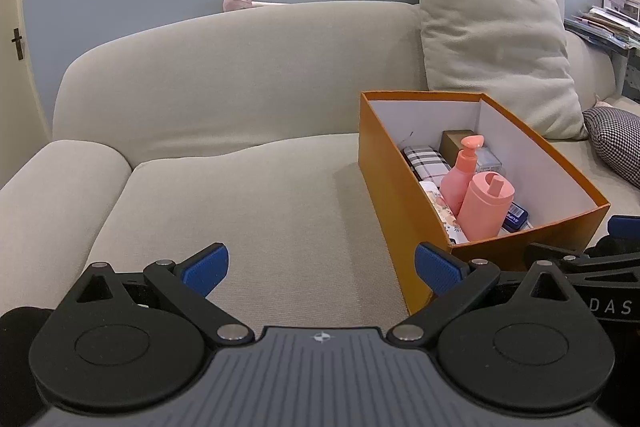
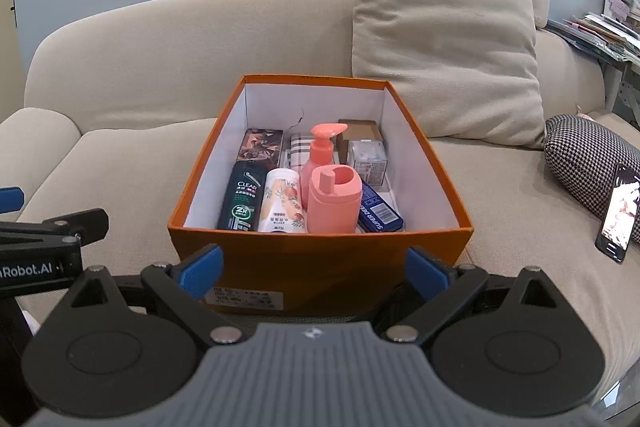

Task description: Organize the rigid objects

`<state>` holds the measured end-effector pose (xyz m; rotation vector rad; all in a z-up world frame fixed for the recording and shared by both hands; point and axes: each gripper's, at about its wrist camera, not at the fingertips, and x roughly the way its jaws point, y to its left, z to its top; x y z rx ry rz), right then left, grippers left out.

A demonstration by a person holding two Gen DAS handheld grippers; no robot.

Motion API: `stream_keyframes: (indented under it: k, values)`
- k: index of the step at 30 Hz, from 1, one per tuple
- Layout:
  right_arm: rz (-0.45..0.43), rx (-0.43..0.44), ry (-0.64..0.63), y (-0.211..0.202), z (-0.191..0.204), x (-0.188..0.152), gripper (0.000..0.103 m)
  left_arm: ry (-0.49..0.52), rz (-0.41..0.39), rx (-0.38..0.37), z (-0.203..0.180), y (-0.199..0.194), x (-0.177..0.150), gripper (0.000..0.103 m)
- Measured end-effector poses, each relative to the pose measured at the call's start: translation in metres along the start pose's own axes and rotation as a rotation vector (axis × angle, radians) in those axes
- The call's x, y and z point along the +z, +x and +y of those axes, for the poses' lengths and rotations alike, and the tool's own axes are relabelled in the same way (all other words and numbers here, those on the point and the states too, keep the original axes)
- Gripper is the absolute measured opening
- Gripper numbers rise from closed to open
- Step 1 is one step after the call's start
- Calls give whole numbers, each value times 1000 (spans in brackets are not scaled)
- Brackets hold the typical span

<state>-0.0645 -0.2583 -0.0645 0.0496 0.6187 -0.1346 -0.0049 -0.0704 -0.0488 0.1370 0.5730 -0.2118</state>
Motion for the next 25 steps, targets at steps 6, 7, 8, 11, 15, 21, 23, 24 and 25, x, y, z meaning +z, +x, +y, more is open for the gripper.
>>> stream_keyframes:
  k: [6, 7, 8, 11, 15, 21, 23, 24, 25]
  values:
    - [1, 0, 2, 0, 0, 0, 97, 1, -4, 3, 1, -1, 1, 103]
    - [1, -1, 4, 0, 1, 0, 97, 1, -4, 4, 2, -1, 1, 103]
    - [1, -1, 5, 0, 0, 0, 97, 2, -5, 3, 2, -1, 1, 103]
    - [2, -1, 6, -1, 0, -1, 97, 4, -7, 2, 2, -1, 1, 103]
    - [4, -3, 9, -1, 1, -1, 97, 4, -8, 1, 2, -2, 1, 103]
    - [5, -5, 10, -1, 2, -2, 97, 5, -11, -3, 2, -2, 1, 103]
    - [4, -5, 11, -1, 2, -2, 97, 6, -14, -2, 2, -3, 1, 103]
    - [4, -5, 11, -1, 2, -2, 97, 6, -13, -2, 2, -3, 2, 103]
    - [4, -5, 11, -1, 2, -2, 97, 5, -12, -1, 3, -2, 2, 103]
